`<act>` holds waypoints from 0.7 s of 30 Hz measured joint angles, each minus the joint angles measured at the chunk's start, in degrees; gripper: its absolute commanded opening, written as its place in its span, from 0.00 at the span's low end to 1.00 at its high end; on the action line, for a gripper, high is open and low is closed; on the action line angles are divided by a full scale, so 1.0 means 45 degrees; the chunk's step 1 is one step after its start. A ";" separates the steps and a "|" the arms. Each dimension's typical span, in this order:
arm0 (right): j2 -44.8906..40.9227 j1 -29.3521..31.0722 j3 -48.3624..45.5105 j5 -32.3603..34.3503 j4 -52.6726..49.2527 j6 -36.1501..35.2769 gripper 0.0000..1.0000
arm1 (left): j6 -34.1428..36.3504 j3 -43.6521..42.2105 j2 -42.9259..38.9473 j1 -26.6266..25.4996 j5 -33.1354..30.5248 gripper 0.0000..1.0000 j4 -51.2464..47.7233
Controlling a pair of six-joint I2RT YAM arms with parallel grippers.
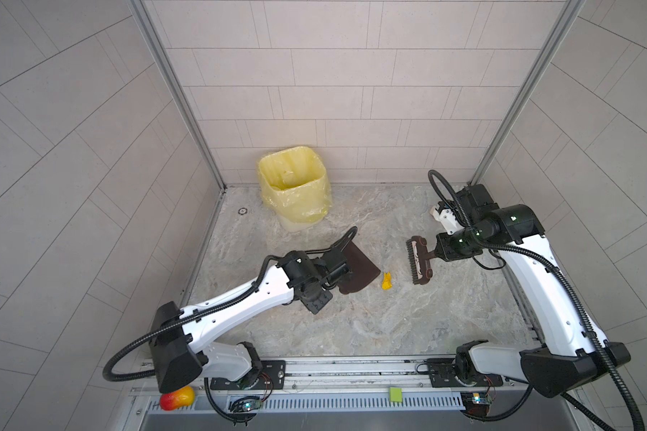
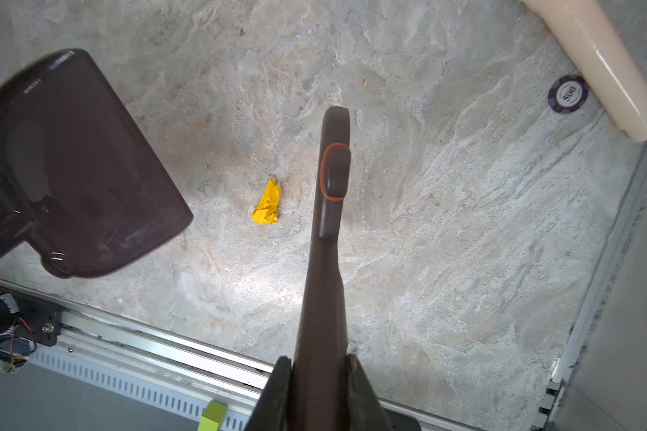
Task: Sweep away the paper scraps from the table
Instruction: 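Set the dustpan beside the yellow scrap while the right brings the brush behind it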
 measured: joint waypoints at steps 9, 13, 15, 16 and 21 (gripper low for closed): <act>0.1248 0.1297 0.0219 0.0967 0.0039 -0.0500 0.00 | -0.0617 -0.0486 0.1020 -0.1443 0.1025 0.00 0.0670; 0.1491 0.1496 0.0219 0.1103 0.0160 -0.0627 0.00 | -0.0787 -0.0646 0.1428 -0.1690 0.1331 0.00 0.1054; 0.1574 0.1613 0.0219 0.1122 0.0223 -0.0646 0.00 | -0.0831 -0.0763 0.1676 -0.1739 0.1467 0.00 0.1277; 0.1632 0.1671 0.0223 0.1127 0.0257 -0.0665 0.00 | -0.0835 -0.0845 0.1812 -0.1758 0.1525 0.00 0.1404; 0.2157 0.1957 0.0384 0.1171 0.0350 -0.0743 0.00 | -0.0831 -0.1243 0.2390 -0.1783 0.1632 0.00 0.1753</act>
